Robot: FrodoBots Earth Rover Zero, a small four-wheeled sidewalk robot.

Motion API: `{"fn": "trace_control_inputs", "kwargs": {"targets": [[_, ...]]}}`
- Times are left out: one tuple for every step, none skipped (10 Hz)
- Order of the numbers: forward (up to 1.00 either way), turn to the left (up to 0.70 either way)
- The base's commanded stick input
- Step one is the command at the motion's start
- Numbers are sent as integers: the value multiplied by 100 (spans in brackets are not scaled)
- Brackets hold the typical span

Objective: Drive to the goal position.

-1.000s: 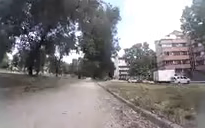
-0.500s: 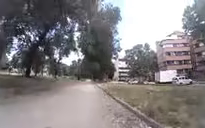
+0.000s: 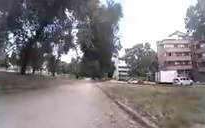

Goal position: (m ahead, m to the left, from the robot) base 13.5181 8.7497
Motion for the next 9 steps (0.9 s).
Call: {"fn": "trace_control_inputs", "kwargs": {"targets": [[100, 40], [100, 40], [100, 40], [100, 0], [100, 0], [100, 14], [100, 28], [100, 35], [100, 9]]}}
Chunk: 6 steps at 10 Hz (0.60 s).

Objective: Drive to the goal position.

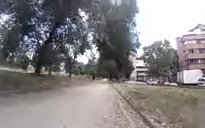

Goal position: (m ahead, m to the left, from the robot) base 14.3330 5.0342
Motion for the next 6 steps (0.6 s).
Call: {"fn": "trace_control_inputs", "kwargs": {"targets": [[100, -1], [100, -2], [100, -3], [100, -5], [100, -6], [100, -24]]}}
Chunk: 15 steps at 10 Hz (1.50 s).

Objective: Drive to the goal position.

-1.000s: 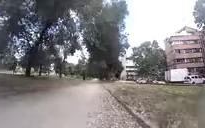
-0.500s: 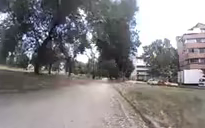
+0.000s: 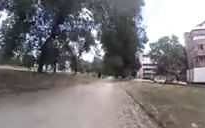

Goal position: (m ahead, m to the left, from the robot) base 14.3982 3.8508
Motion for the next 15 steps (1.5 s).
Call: {"fn": "trace_control_inputs", "kwargs": {"targets": [[100, -39], [100, -21], [100, -4], [100, 0], [100, 0], [100, 0], [100, 0], [100, 0], [100, 0], [100, 0], [100, 0], [100, 0], [100, 0], [100, 0], [100, 0]]}}
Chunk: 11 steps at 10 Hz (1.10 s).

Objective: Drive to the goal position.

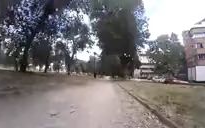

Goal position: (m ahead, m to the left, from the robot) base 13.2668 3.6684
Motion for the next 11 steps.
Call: {"fn": "trace_control_inputs", "kwargs": {"targets": [[100, 0], [100, 0], [100, 0], [100, 0], [100, 0], [100, 0], [100, 0], [100, 0], [100, 0], [100, 0], [100, 0]]}}
